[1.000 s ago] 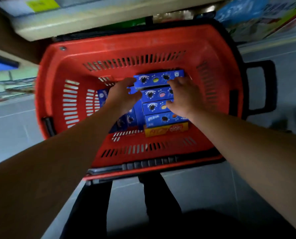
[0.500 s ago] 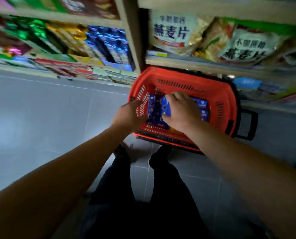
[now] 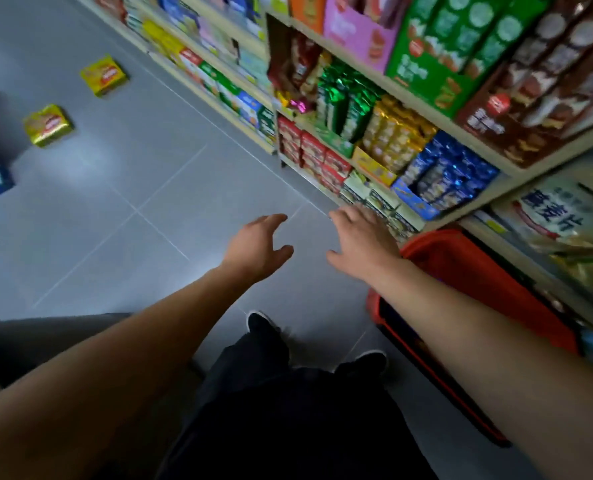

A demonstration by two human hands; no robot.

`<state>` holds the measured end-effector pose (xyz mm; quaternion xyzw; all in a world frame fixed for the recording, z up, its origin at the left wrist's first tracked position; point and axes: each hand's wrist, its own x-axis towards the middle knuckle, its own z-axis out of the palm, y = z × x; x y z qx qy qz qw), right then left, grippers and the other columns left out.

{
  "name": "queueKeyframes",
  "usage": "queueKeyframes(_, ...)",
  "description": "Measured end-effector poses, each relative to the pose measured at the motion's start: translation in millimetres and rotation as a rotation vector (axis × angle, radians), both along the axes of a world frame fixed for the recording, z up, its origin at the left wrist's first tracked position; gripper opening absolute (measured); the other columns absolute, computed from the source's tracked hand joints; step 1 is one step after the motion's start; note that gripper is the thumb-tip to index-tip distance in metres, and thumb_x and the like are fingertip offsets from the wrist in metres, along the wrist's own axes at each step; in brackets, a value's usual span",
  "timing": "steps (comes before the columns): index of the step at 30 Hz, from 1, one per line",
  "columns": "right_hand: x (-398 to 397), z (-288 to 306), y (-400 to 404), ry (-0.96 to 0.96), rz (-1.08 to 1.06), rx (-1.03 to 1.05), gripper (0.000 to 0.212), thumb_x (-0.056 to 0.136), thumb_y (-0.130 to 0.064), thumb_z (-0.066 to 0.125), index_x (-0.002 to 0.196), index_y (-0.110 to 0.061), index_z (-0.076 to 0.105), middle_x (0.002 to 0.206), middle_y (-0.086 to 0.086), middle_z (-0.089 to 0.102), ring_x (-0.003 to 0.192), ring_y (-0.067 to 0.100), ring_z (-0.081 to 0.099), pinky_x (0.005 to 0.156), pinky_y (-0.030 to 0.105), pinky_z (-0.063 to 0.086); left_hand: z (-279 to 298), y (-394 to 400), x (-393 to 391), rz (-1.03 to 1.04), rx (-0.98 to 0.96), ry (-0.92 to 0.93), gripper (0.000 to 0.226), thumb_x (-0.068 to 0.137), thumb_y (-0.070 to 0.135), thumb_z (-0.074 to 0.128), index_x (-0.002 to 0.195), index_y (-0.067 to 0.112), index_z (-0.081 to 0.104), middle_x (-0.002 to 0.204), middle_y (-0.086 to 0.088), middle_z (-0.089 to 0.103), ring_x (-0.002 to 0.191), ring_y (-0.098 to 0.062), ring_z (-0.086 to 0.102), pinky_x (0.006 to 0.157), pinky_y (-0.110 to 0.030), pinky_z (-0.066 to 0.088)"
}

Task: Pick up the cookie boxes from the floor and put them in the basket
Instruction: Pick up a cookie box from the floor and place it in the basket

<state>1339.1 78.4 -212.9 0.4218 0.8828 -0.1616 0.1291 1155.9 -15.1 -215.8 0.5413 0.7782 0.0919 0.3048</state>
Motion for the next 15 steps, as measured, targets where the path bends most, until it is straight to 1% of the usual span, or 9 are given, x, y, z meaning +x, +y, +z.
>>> queueKeyframes(3,-86,8,1,-0.021,0.101,0.002,0.07,0.084,-0.045,0.063,0.143,-0.018,0.036,0.148,0.002,0.036,0.14,0.025,0.028,0.114,0.039,0.028,9,-15,-76,0.117,0.025,0.018,0.062,0.086,0.035,0.064,0.143,0.02,0.043,0.144,-0.005,0.049,0.13,-0.027,0.047,0.103,-0.035,0.04)
queueKeyframes(6,-162,16,-1,-0.019,0.208,0.003,0.071,0.083,-0.046,0.063,0.144,-0.019,0.037,0.147,0.001,0.037,0.139,0.024,0.029,0.112,0.039,0.029,16,-35,-138,0.282,0.053,0.019,0.062,0.085,0.033,0.065,0.142,0.02,0.045,0.143,-0.004,0.05,0.129,-0.027,0.048,0.102,-0.034,0.04)
queueKeyframes(11,-273,21,-10,-0.027,0.406,-0.007,0.071,0.08,-0.045,0.064,0.142,-0.02,0.04,0.144,0.001,0.04,0.136,0.025,0.035,0.111,0.038,0.031,17,-76,-218,0.552,0.056,0.009,0.062,0.086,0.033,0.064,0.143,0.021,0.043,0.145,-0.003,0.048,0.131,-0.025,0.045,0.103,-0.033,0.038)
queueKeyframes(15,-360,19,-10,-0.017,0.565,-0.015,0.071,0.08,-0.044,0.063,0.143,-0.021,0.039,0.143,0.001,0.041,0.134,0.025,0.037,0.11,0.037,0.032,15,-100,-277,0.735,0.044,0.025,0.062,0.087,0.034,0.063,0.144,0.022,0.042,0.145,-0.002,0.048,0.131,-0.025,0.045,0.102,-0.035,0.039)
